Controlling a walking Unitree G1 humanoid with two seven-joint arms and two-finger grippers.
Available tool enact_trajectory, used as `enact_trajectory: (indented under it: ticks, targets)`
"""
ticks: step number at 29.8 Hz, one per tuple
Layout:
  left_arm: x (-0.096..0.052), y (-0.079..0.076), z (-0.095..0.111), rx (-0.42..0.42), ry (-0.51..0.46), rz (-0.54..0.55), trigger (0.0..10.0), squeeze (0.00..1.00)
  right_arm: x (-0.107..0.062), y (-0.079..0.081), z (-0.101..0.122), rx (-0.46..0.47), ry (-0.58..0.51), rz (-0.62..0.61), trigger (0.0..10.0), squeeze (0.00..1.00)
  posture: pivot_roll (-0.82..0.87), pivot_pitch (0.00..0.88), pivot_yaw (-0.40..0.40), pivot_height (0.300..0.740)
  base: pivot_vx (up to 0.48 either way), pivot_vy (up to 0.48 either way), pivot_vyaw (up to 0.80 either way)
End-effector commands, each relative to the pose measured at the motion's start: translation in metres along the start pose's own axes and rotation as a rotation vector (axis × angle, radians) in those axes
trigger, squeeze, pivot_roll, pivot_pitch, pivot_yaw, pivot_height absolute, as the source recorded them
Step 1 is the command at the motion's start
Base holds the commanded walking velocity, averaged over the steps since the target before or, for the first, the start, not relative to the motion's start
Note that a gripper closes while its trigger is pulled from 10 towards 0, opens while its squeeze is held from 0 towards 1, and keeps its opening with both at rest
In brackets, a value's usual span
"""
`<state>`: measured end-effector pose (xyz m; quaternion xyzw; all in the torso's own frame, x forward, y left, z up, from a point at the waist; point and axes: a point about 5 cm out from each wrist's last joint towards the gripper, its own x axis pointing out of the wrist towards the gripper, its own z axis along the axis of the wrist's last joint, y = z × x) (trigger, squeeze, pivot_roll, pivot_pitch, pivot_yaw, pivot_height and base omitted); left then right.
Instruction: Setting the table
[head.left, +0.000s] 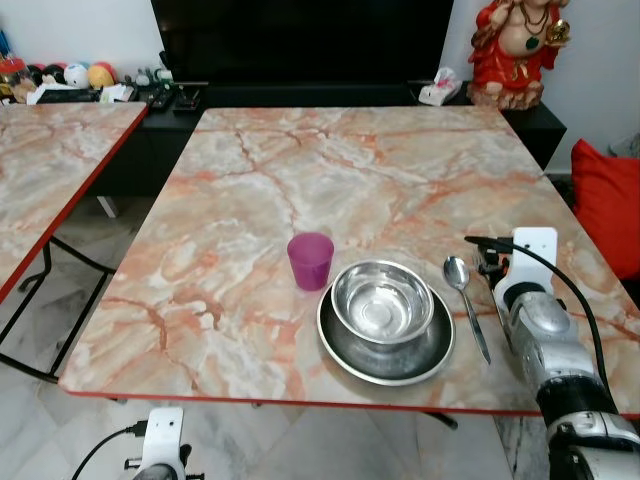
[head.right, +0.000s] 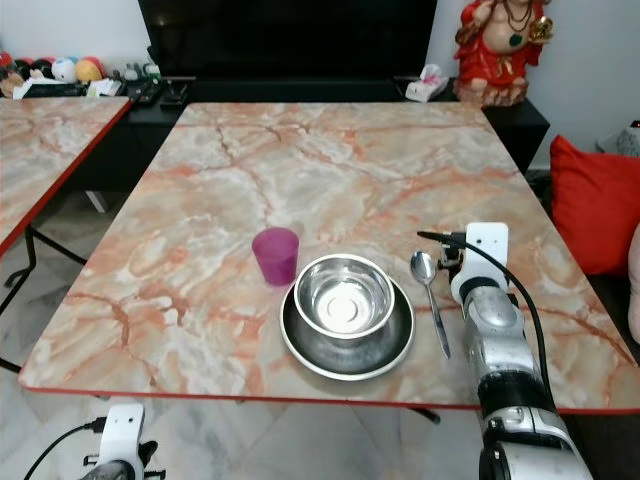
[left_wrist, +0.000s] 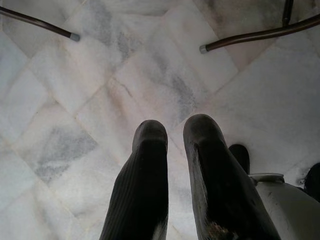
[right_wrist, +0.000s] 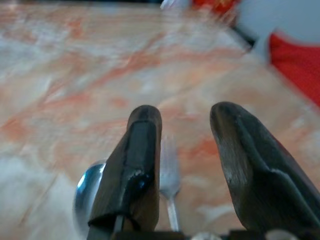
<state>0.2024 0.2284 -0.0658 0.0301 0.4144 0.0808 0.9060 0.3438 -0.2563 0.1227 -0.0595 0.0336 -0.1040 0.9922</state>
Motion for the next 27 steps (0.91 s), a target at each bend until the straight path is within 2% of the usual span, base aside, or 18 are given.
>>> enact_trajectory:
  ticks: [1,3,5,10,12,19,22,27]
  targets:
    - [0.001,0.001,0.004,0.007,-0.016,0.012,10.0,0.0,-0.005,-0.001,0.01,0.038,-0.096,-0.028,10.0,0.0,0.02,0.0,0.043,0.74,0.0,0.0,0.0]
    - [0.001,0.001,0.005,0.007,-0.021,0.014,10.0,0.0,-0.01,-0.001,0.009,0.053,-0.123,-0.036,10.0,0.0,0.02,0.0,0.047,0.74,0.0,0.0,0.0]
    - [0.001,0.002,0.006,0.011,-0.026,0.017,10.0,0.0,-0.026,-0.004,-0.001,0.077,-0.137,-0.079,10.0,0.0,0.02,0.005,0.05,0.74,0.0,0.0,0.0]
    - [0.001,0.004,0.005,0.018,-0.021,0.023,10.0,0.0,-0.041,-0.004,-0.004,0.138,-0.171,-0.118,10.0,0.0,0.01,0.002,0.056,0.74,0.0,0.0,0.0]
    - [0.001,0.004,0.005,0.018,-0.021,0.024,10.0,0.0,-0.043,-0.004,-0.003,0.15,-0.178,-0.122,10.0,0.0,0.01,0.002,0.056,0.74,0.0,0.0,0.0]
    - [-0.001,0.006,0.0,0.026,-0.011,0.029,10.0,0.0,-0.049,0.013,0.006,0.168,-0.262,-0.071,10.0,0.0,0.03,0.0,0.038,0.74,0.0,0.0,0.0]
    - [-0.001,0.008,-0.002,0.028,-0.006,0.033,10.0,0.0,-0.052,0.016,0.017,0.173,-0.321,-0.068,10.0,0.0,0.03,0.0,0.038,0.74,0.0,0.0,0.0]
    - [-0.001,0.01,0.0,0.024,-0.01,0.036,10.0,0.0,-0.06,0.02,0.021,0.153,-0.356,-0.067,10.0,0.0,0.02,0.0,0.053,0.74,0.0,0.0,0.0]
